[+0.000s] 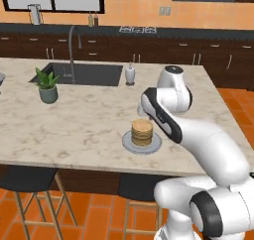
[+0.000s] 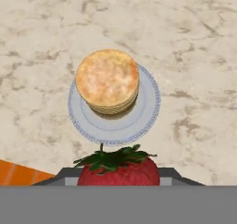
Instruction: Take the strawberry from the fridge and place it on top of the pancake, located on the dining counter.
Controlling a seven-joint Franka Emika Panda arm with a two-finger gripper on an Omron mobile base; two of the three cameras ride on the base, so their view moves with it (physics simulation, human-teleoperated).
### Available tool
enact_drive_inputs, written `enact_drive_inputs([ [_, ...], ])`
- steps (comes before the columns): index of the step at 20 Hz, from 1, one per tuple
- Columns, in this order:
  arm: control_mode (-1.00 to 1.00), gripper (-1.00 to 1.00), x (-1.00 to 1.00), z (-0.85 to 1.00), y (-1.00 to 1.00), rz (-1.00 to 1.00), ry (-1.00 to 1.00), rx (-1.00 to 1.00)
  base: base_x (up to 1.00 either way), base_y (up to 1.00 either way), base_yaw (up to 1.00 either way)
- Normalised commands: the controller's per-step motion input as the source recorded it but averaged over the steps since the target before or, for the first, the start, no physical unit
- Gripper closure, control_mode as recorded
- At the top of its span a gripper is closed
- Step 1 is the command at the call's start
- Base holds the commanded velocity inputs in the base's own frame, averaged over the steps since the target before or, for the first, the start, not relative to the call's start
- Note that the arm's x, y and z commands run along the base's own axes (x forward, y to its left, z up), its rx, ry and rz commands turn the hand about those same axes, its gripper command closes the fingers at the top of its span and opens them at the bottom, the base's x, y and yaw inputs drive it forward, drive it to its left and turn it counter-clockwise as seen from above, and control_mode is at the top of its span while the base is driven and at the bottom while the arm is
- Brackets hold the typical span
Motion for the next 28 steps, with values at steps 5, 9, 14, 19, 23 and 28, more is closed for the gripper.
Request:
enact_drive_inputs([
  [5,-1.0,1.0,0.55,-0.49,0.09,0.0,0.15,0.0,0.0,0.0,0.0],
  [9,-1.0,1.0,0.49,-0.41,0.17,0.0,0.09,0.0,0.0,0.0,0.0],
  [14,-1.0,1.0,0.35,-0.28,0.08,0.0,0.01,0.0,0.0,0.0,0.0],
  [19,-1.0,1.0,0.21,-0.24,-0.02,0.0,0.0,0.0,0.0,0.0,0.0],
  [23,-1.0,1.0,-0.08,-0.19,-0.02,0.0,0.0,0.0,0.0,0.0,0.0],
  [28,-1.0,1.0,0.0,-0.21,0.0,0.0,0.0,0.0,0.0,0.0,0.0],
])
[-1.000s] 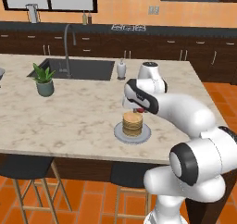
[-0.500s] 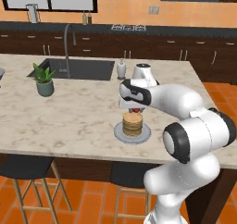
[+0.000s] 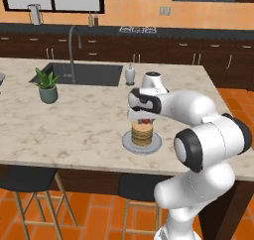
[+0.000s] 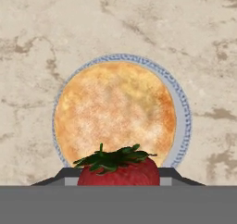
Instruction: Take the strawberry from the fridge and place it on top of the pancake, located on the dining counter.
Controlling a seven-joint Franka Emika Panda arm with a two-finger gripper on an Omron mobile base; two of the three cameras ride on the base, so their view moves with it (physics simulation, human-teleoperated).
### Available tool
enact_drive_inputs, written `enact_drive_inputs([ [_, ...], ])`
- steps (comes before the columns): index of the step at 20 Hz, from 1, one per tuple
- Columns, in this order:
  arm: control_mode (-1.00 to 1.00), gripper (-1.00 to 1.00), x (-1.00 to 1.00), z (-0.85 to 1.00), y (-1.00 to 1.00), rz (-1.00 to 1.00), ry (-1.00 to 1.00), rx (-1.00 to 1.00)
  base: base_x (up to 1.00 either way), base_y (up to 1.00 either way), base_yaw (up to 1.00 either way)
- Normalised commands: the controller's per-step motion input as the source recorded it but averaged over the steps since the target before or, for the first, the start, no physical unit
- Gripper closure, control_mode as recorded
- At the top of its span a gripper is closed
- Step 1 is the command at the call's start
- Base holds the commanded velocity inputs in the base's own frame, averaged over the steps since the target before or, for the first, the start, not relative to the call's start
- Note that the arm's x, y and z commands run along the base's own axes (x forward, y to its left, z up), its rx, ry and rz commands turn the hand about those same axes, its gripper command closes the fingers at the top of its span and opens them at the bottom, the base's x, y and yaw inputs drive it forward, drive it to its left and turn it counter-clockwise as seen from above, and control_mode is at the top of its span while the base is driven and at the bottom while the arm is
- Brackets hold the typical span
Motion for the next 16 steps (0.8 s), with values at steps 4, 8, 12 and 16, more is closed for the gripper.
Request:
enact_drive_inputs([
  [4,-1.0,1.0,0.0,-0.19,0.0,0.0,0.0,0.0,0.0,0.0,0.0],
  [8,-1.0,1.0,0.0,-0.15,0.0,0.0,0.0,0.0,0.0,0.0,0.0],
  [12,-1.0,1.0,0.0,-0.07,0.0,0.0,0.0,0.0,0.0,0.0,0.0],
  [16,-1.0,1.0,0.03,0.01,0.0,0.0,-0.03,0.0,0.0,0.0,0.0],
])
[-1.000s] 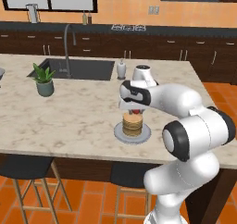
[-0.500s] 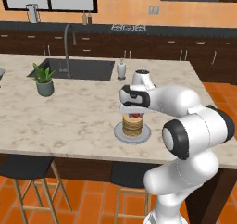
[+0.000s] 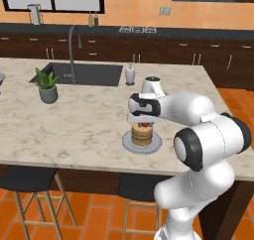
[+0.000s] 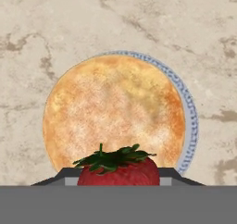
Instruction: Take the strawberry from the fridge and place it on top of the pancake, located on the dining counter.
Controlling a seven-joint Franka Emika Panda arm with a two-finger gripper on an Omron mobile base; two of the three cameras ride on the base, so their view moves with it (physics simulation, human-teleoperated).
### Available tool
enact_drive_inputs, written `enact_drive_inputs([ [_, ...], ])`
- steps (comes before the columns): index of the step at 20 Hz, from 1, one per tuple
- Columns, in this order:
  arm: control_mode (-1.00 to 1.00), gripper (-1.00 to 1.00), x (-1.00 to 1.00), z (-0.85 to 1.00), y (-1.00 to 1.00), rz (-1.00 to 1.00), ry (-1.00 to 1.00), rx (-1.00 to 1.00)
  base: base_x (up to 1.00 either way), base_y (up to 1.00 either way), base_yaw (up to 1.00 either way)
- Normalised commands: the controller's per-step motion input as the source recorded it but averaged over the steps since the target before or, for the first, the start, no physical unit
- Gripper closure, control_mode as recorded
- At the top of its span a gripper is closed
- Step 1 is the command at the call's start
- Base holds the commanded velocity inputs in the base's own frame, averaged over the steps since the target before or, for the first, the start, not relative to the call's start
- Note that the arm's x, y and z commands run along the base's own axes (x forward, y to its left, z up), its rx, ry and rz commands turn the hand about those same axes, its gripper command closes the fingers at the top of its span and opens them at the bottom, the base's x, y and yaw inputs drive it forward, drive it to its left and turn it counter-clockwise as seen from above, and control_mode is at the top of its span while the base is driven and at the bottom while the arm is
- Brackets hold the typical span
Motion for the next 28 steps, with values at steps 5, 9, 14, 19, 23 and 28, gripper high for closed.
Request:
enact_drive_inputs([
  [5,-1.0,1.0,0.31,0.0,0.0,0.0,-0.03,0.0,0.0,0.0,0.0],
  [9,-1.0,1.0,0.34,0.0,0.0,0.0,-0.01,0.0,0.0,0.0,0.0],
  [14,-1.0,1.0,0.0,-0.15,0.0,0.0,-0.02,0.0,0.0,0.0,0.0],
  [19,-1.0,-1.0,-0.02,-0.27,0.0,0.0,0.0,0.0,0.0,0.0,0.0],
  [23,-1.0,-1.0,-0.43,-0.07,0.0,0.0,-0.06,0.0,0.0,0.0,0.0],
  [28,-1.0,-1.0,-0.26,0.0,0.0,0.0,-0.08,0.0,0.0,0.0,0.0],
])
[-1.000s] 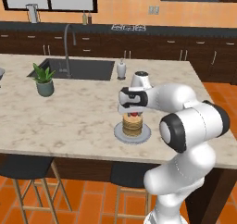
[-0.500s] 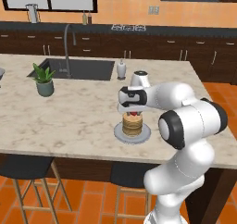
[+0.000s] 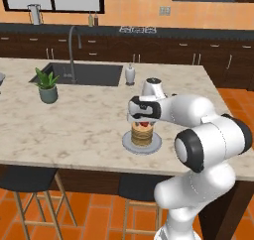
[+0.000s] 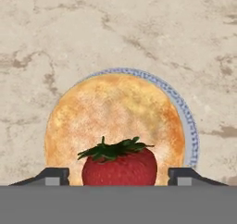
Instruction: Take the strawberry from the fridge and place it on top of the pancake, located on the dining counter.
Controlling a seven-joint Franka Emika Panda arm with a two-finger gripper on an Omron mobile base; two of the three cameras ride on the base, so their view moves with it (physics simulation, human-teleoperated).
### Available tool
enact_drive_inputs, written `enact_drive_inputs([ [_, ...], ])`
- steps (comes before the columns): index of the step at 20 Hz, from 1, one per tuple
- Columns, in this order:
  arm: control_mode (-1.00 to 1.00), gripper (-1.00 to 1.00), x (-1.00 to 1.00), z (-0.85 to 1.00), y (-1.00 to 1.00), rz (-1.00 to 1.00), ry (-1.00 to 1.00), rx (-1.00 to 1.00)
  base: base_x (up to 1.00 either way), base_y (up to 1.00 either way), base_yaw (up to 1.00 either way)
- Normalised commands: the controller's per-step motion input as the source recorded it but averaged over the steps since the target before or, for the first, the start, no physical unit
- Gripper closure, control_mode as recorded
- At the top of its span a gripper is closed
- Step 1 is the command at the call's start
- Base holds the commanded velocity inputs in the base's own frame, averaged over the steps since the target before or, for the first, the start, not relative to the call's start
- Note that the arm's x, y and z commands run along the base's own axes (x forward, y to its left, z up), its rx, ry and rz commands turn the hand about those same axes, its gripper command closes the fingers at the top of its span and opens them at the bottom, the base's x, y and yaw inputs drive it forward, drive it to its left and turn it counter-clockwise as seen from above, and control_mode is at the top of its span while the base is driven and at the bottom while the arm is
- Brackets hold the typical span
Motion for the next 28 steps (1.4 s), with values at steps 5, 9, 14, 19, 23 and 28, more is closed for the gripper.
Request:
enact_drive_inputs([
  [5,-1.0,-1.0,0.0,0.19,-0.03,0.0,0.0,0.0,0.0,0.0,0.0],
  [9,-1.0,-1.0,-0.46,0.78,-0.23,-0.06,0.0,0.03,0.0,0.0,0.0],
  [14,-1.0,-1.0,-0.53,0.37,-0.28,-0.08,0.0,0.04,0.0,0.0,0.0],
  [19,-1.0,-1.0,-0.57,0.0,-0.33,-0.12,0.0,0.03,0.0,0.0,0.0],
  [23,-1.0,-1.0,-0.55,-0.06,-0.38,-0.12,0.0,0.01,0.0,0.0,0.0],
  [28,-1.0,-1.0,-0.7,-0.01,-0.52,-0.14,0.0,0.04,0.0,0.0,0.0],
])
